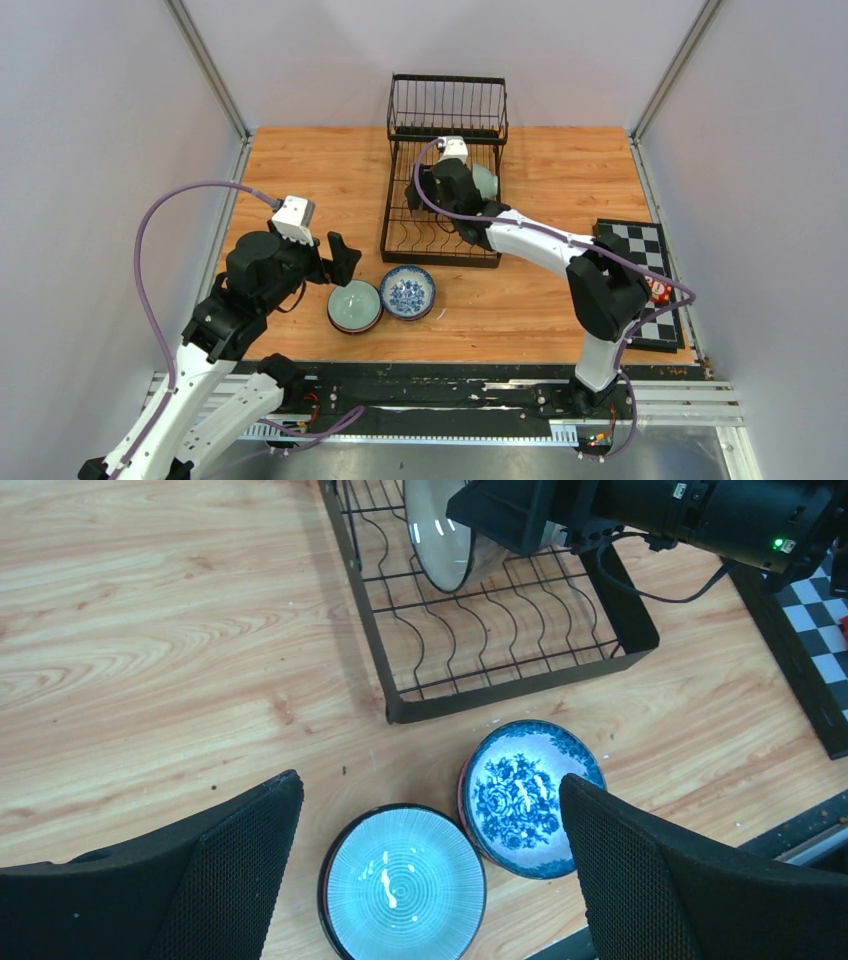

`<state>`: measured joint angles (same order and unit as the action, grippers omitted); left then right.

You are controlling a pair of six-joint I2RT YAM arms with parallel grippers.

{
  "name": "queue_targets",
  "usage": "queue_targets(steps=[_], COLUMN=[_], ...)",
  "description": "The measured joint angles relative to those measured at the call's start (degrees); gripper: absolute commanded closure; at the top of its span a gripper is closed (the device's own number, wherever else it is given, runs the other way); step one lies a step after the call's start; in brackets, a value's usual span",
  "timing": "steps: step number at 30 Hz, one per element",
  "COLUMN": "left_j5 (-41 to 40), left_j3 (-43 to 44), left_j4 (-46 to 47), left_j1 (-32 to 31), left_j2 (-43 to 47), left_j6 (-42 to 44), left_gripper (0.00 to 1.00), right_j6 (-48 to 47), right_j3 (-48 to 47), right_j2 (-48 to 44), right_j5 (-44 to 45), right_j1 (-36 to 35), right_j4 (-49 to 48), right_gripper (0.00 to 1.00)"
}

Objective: Load the bowls into the dish rack
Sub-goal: Place the bowl in the dish rack.

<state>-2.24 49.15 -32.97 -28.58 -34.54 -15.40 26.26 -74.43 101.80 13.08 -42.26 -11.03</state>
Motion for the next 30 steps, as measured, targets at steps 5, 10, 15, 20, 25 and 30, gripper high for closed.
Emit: queue_targets(steps=[5,10,15,20,25,30], left_j5=[-1.29,-2.29,-2.99,-3.52,-4.09,-4.46], left_j3=[-0.07,-0.11,-0.11,-0.11,-0.11,-0.11], left_j4=[-0.04,-0.15,-0.2,-0.22,-0.28,-0.39], left_j1=[-0.07,-0.07,-0.11,-0.15,-0.17,-0.39], left_j2=[0.17,0.31,0.63,0.87,1.03,1.38], left_j6=[0.63,1.09,1.53,1.77,1.92,1.95], left_gripper=[0.02,0.02,0.02,0.03,0.02,0.02], right_j6=[-0.07,0.09,0.13,0.07,-0.22,-1.18], right_j3=[-0.96,-2.99,-6.14,-9.38,-10.51,-10.54], right_j2=[2.75,6.03,9.53,12.87,13.77,13.77], right_j5=[0.31,0.48,0.5,0.72,1.66,2.86], right_j1=[1.11,1.81,1.97,2.05,2.08,2.08], right_j4=[-2.43,-3.15,-3.54,-3.58,-3.5,-3.19], right_gripper=[0.98,0.98,0.98,0.98,0.98,0.98])
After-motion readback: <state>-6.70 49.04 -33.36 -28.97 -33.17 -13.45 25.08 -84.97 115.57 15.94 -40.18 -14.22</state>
